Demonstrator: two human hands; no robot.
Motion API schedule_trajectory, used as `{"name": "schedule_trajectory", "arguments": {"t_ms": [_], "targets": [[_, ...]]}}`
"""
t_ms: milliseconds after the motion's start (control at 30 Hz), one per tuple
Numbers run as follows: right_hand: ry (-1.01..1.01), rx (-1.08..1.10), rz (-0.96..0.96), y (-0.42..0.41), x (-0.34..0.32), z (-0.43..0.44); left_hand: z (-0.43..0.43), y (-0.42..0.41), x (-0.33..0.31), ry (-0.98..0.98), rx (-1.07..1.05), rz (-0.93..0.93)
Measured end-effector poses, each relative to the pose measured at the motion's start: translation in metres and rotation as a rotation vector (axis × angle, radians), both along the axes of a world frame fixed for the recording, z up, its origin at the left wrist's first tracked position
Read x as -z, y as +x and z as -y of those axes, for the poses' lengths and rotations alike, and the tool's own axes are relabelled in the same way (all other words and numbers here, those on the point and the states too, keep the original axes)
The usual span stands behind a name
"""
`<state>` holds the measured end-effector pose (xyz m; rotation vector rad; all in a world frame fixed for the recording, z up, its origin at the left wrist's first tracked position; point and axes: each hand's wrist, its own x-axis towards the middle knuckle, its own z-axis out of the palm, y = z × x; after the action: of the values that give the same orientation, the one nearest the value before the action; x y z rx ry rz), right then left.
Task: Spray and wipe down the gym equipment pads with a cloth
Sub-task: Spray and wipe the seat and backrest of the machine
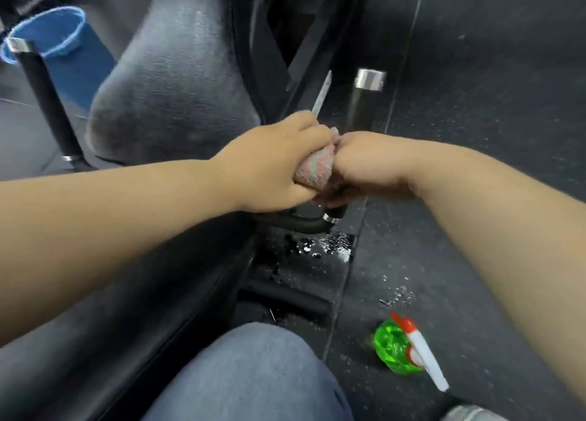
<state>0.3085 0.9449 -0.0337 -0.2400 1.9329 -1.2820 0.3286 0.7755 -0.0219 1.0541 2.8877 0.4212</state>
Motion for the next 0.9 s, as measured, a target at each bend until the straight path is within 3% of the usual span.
{"name": "schedule_trajectory", "arguments": {"t_ms": [67,300,400,500,600,767,900], "targets": [[0.224,-0.108,-0.074,0.005,0.003,-0.048,-0.032,0.007,0.009,-0.049,0.116,0.108],[0.663,-0.6,0.178,0.075,0.086,-0.167,-0.112,0.011,0.059,-0.275,0.333,0.318],[0.77,-0.697,0.025,0.131,0.138,-0.172,-0.12,0.012,0.078,-0.307,0.305,0.333],[0.664,-0.558,-0.346,0.175,0.175,-0.168,-0.116,0.014,0.089,-0.24,0.237,0.38],[0.501,-0.345,-0.525,0.191,0.197,-0.151,-0.109,0.021,0.085,-0.138,0.202,0.348],[0.288,-0.15,-0.534,0.173,0.189,-0.107,-0.087,0.023,0.052,-0.051,0.178,0.213],[0.111,-0.003,-0.475,0.146,0.134,-0.061,-0.043,0.011,0.0,0.037,0.035,0.035]]}}
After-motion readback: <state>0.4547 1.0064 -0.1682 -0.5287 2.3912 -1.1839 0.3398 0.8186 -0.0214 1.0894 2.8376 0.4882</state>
